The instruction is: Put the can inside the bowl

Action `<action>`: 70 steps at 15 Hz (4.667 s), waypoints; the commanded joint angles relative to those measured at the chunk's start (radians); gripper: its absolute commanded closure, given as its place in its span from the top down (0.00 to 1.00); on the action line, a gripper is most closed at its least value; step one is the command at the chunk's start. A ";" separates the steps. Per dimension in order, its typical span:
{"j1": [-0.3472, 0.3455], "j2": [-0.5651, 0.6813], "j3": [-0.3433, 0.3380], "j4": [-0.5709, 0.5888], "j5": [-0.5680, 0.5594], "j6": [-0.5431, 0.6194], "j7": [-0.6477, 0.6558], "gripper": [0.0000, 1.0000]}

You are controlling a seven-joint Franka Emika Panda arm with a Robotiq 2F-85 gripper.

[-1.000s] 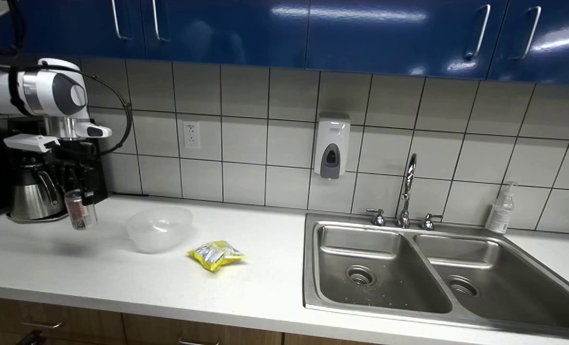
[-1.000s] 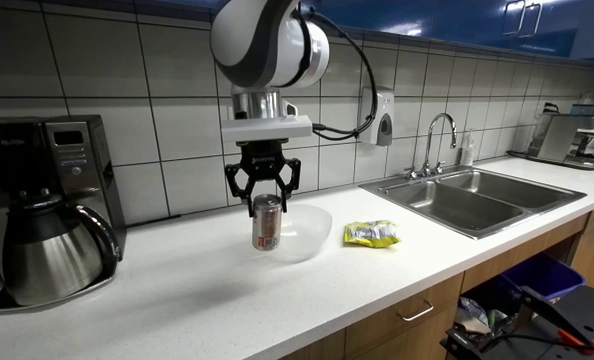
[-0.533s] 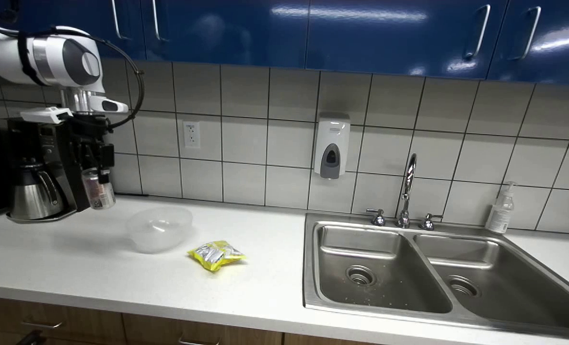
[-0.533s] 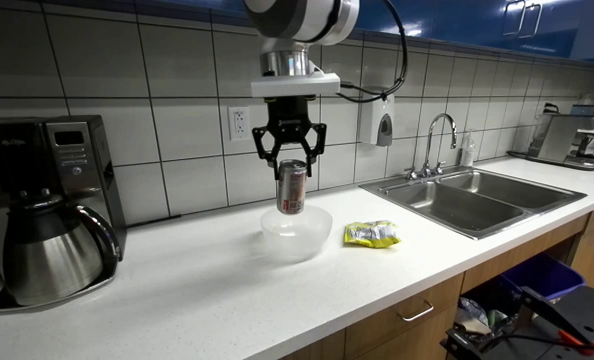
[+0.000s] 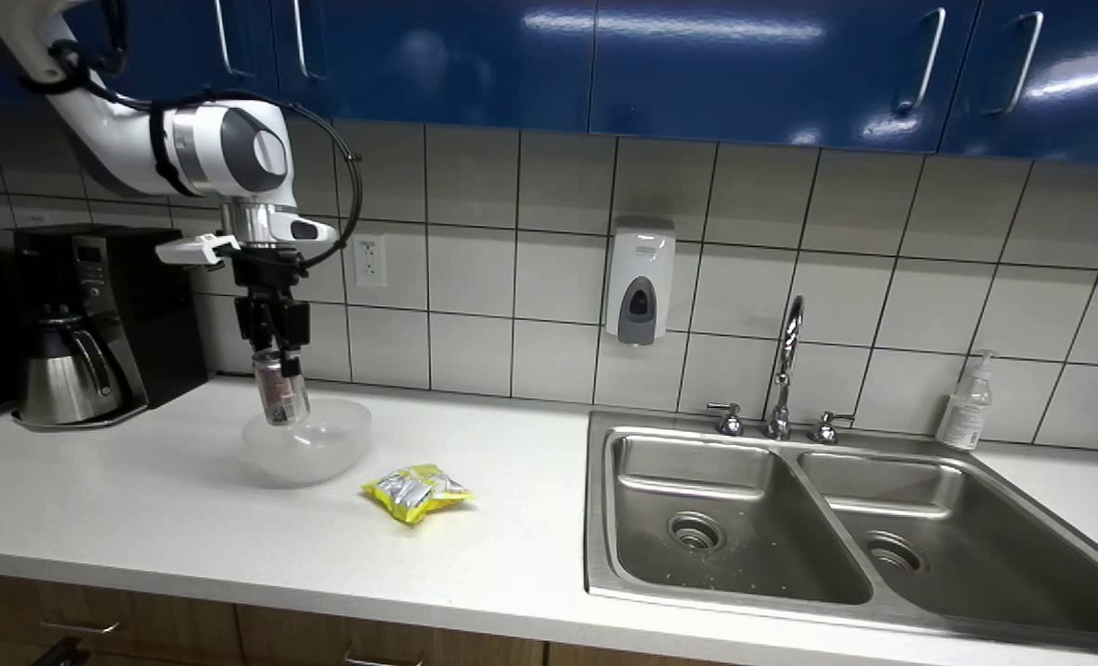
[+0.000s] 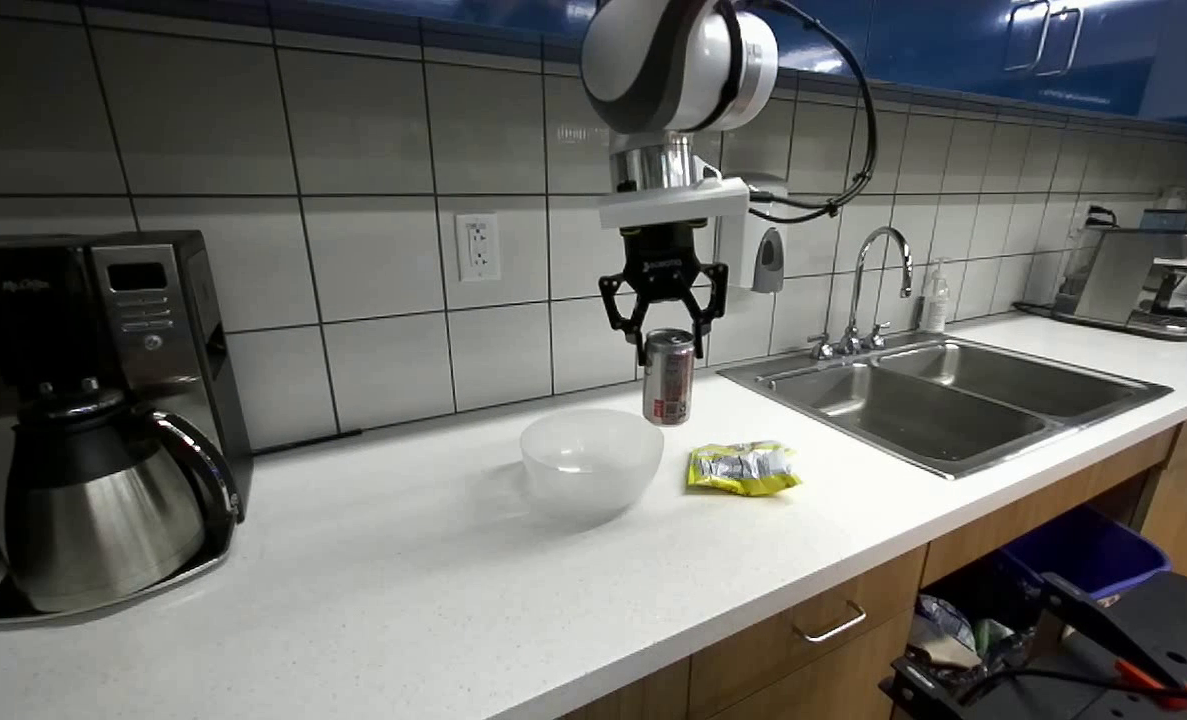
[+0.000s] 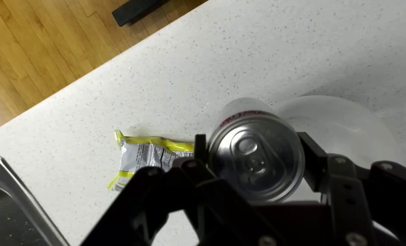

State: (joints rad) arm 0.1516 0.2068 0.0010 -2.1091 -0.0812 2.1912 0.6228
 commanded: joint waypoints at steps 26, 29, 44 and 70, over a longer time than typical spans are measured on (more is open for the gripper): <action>0.028 0.429 -0.046 0.423 0.009 0.021 -0.014 0.40; 0.027 0.467 -0.045 0.438 0.022 0.022 -0.015 0.40; 0.029 0.550 -0.042 0.497 0.038 0.005 -0.027 0.90; 0.036 -0.217 0.029 -0.350 0.094 0.075 0.033 1.00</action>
State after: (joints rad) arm 0.2078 0.1287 -0.0069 -2.3079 -0.0186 2.2323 0.6302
